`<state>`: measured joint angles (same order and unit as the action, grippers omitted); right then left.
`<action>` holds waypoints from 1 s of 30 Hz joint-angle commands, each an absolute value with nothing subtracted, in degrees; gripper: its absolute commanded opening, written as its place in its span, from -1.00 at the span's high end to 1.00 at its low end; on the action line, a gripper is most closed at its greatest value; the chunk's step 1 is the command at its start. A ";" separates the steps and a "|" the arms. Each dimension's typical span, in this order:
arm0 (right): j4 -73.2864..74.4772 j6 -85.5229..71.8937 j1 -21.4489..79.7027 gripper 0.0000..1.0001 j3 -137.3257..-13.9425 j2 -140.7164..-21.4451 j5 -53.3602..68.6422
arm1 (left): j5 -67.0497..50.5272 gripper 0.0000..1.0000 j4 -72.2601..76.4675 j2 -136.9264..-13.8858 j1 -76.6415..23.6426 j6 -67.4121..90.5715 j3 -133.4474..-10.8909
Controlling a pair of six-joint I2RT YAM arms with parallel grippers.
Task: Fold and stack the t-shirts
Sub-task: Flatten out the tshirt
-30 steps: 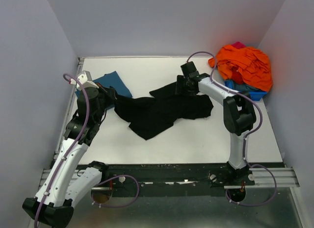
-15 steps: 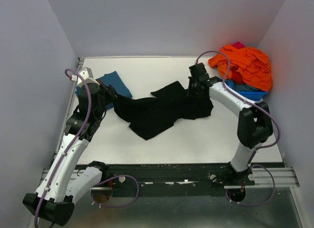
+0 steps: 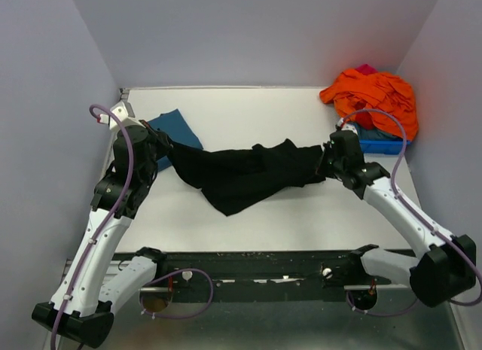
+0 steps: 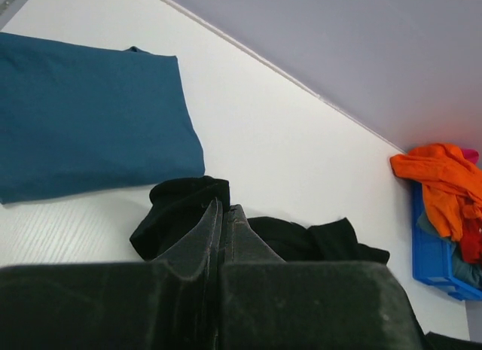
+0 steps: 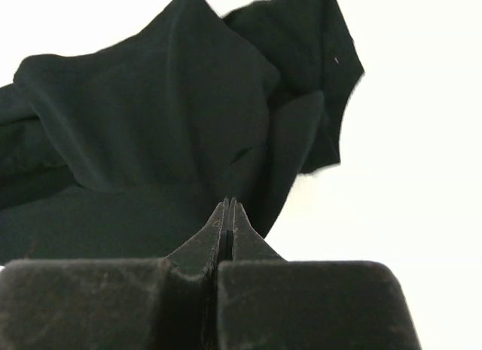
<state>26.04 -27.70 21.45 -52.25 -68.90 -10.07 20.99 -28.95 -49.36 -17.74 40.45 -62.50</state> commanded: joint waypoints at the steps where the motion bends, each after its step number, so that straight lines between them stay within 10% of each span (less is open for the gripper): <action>1: 29.96 -34.86 20.39 0.99 -44.41 -59.00 -9.07 | 22.68 1.00 -30.41 -48.78 -17.58 39.55 -63.37; 7: 26.56 -43.95 20.39 0.94 -29.38 -42.12 -6.34 | 22.50 1.00 -28.66 -50.09 -17.58 40.51 -60.91; 10: 22.43 -39.14 20.39 -0.06 -28.73 -42.18 -0.38 | 20.31 1.00 -27.08 -51.15 -17.58 41.04 -60.03; 30: 24.08 -23.20 33.31 -0.33 -69.60 -93.41 -8.00 | 19.51 1.00 -27.60 -50.98 -17.58 39.90 -60.56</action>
